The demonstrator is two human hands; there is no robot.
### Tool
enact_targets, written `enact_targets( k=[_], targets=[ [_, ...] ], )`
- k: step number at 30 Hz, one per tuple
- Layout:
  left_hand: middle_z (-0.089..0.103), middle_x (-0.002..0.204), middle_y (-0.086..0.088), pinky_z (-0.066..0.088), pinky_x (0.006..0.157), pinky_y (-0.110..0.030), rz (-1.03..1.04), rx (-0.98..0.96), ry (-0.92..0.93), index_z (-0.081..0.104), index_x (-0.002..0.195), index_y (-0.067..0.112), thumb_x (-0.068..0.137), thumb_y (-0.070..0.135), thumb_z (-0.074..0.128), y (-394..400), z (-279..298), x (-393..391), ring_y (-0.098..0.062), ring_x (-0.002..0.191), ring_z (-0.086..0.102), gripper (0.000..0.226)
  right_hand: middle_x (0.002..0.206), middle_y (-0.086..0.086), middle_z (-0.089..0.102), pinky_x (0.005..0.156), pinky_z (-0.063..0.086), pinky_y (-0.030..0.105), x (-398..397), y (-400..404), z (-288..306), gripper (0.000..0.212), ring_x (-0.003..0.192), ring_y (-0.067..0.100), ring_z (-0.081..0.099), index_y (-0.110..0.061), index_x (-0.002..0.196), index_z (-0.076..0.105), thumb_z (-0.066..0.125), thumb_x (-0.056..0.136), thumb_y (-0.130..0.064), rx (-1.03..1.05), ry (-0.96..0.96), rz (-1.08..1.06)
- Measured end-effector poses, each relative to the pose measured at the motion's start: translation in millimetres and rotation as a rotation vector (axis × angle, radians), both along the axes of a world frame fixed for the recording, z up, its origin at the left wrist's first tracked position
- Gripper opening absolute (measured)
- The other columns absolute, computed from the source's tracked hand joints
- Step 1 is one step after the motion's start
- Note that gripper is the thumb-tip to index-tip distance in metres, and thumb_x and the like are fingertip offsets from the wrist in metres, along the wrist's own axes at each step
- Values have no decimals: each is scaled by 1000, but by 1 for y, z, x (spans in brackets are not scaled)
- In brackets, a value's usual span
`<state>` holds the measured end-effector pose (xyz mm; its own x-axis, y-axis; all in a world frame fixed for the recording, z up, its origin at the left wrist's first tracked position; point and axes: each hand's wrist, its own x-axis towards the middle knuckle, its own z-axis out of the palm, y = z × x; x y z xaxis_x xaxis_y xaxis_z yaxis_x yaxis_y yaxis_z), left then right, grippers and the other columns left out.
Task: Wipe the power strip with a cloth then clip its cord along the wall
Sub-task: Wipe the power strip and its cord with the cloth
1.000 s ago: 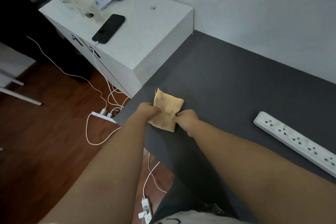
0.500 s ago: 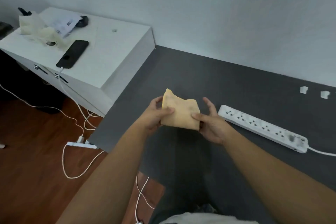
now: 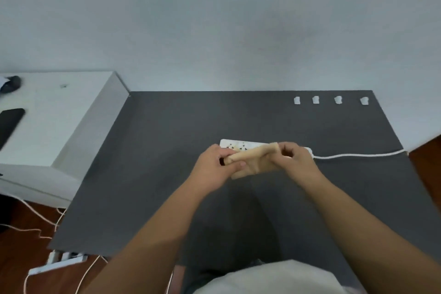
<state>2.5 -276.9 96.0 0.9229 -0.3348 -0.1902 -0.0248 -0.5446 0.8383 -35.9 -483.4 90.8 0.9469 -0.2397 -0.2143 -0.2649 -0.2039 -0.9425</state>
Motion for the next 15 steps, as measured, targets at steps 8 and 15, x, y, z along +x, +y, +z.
enact_targets(
  k=[8, 15],
  targets=[
    [71, 90, -6, 56, 71, -29, 183, -466, 399, 69, 103, 12, 86, 23, 69, -43, -35, -18, -16, 80, 66, 20, 127, 19, 60, 88, 53, 46, -14, 7, -41, 49, 112, 33, 59, -6, 127, 53, 67, 84, -25, 1000, 194, -170],
    [67, 92, 3, 52, 75, -24, 145, -194, 346, 62, 108, 29, 83, 41, 68, -17, -63, 3, -10, 81, 63, 28, 109, 1, 67, 87, 51, 38, 43, 14, -33, 17, 101, 20, 63, -25, 109, 60, 54, 94, -21, 301, 36, -302]
  ],
)
